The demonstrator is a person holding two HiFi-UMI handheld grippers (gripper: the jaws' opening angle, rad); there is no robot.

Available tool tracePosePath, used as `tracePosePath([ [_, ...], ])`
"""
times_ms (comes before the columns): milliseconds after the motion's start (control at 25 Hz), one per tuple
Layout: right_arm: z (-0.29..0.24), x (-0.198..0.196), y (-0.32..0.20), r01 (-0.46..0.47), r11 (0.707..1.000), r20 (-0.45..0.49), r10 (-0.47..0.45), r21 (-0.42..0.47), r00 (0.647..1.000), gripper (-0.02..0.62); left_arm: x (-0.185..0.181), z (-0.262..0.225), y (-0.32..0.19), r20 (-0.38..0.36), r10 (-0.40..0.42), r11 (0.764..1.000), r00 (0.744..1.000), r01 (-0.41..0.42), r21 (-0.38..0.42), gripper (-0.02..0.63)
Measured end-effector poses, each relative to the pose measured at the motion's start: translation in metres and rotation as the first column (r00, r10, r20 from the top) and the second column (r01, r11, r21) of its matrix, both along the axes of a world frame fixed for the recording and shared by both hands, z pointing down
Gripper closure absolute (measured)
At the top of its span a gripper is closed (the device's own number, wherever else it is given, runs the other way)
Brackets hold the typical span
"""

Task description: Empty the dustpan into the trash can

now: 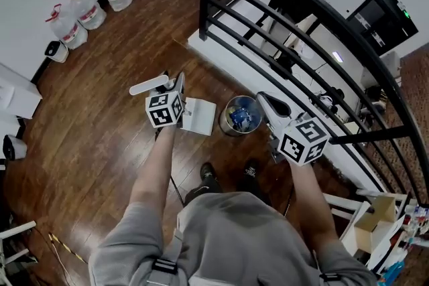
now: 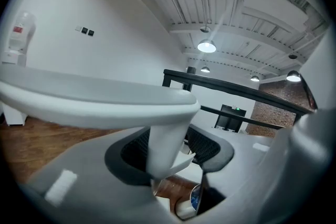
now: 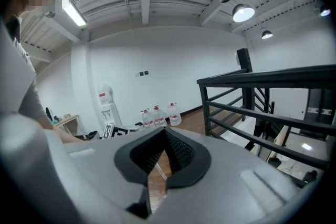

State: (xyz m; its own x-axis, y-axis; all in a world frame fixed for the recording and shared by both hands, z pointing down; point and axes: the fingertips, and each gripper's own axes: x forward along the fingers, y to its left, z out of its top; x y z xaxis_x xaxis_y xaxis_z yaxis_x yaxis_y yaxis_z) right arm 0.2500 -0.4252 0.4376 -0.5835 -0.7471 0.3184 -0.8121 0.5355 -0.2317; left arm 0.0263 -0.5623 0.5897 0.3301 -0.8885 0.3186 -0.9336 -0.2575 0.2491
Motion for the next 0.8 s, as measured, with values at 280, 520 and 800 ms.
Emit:
tracePosePath([
  [280, 0.011, 0.012, 0.0, -0.019, 0.999, -0.003, 0.019, -0.028, 1.0, 0.597, 0.002, 0.024, -0.003, 0.0, -0.002, 0.999, 1.0, 0.002, -0.041, 0.39],
  [520, 0.016, 0.005, -0.004, 0.0, 0.999, 0.002, 0.0, -0.043, 1.0, 0.597, -0.02, 0.033, -0.004, 0.015, -0.038, 0.998, 0.999, 0.039, -0.052, 0.389],
  [800, 0.02, -0.009, -0.01, 0.037, 0.998, 0.009, -0.036, -0.051, 0.999, 0.597, -0.058, 0.045, -0.001, 0.037, -0.118, 0.989, 0.992, 0.121, -0.089, 0.376],
])
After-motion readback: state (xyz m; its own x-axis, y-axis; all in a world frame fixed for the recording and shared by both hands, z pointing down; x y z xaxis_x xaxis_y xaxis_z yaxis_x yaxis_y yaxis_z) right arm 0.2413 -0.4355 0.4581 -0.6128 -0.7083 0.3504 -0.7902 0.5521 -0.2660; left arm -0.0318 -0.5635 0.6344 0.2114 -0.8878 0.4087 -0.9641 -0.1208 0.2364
